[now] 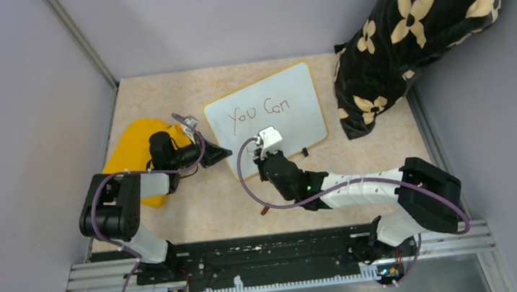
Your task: Write a sentence on the whiteboard
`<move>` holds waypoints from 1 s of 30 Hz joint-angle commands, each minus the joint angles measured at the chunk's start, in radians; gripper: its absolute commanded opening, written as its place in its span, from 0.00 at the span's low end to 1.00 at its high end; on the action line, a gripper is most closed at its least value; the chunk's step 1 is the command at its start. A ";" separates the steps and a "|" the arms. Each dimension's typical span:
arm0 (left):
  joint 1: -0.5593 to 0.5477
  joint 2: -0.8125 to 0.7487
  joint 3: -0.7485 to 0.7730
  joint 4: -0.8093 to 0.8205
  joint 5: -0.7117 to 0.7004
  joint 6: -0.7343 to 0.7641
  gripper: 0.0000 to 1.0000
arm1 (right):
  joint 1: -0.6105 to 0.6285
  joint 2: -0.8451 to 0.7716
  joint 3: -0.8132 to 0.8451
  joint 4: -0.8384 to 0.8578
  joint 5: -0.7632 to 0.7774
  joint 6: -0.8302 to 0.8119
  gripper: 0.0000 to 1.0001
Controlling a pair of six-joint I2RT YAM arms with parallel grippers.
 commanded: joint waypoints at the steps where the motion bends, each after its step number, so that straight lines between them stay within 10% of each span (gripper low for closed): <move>1: -0.016 0.006 0.002 -0.057 -0.063 0.065 0.00 | -0.001 -0.022 -0.014 -0.026 -0.002 0.033 0.00; 30: -0.024 0.003 0.004 -0.063 -0.066 0.071 0.00 | 0.001 -0.010 0.035 -0.035 -0.036 0.041 0.00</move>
